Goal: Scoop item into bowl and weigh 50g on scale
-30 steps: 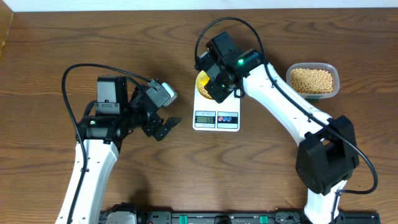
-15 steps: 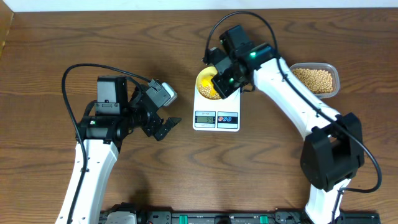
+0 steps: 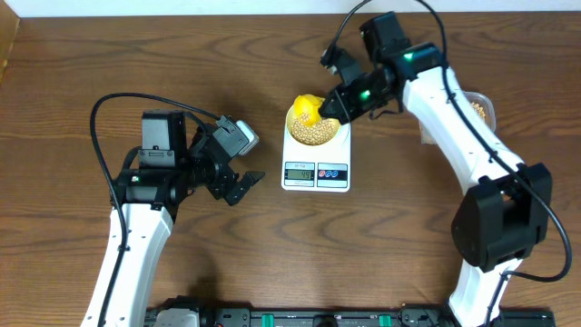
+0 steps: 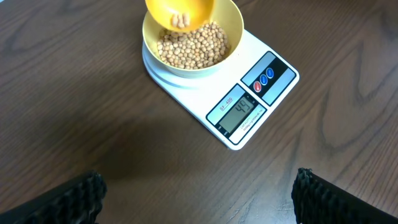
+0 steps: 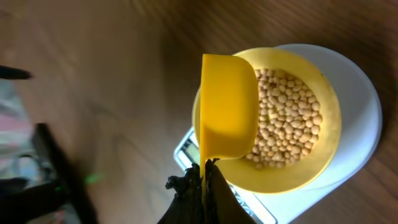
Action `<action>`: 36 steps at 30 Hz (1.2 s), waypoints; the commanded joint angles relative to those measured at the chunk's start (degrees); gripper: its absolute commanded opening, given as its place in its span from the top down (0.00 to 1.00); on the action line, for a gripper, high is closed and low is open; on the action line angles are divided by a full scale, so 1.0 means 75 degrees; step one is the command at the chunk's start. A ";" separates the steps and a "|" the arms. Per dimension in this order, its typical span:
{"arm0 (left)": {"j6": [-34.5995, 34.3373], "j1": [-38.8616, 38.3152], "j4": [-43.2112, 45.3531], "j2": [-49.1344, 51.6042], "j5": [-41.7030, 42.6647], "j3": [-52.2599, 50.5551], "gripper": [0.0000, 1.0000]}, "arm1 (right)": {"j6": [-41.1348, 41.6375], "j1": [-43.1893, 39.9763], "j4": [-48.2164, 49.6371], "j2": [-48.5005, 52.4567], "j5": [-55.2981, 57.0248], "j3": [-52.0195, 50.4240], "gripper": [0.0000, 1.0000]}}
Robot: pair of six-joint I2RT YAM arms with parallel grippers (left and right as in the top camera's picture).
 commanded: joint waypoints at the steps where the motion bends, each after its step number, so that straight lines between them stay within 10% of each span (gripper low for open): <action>1: -0.0096 -0.0017 -0.0006 0.0017 0.0044 0.0131 0.03 | 0.0079 -0.0373 -0.0154 -0.0079 -0.1037 0.0370 0.99; 36: -0.0096 -0.0017 -0.0009 0.0017 0.0044 0.0131 0.02 | -0.0335 -0.1725 -0.0650 -0.0125 -0.2873 0.0469 0.99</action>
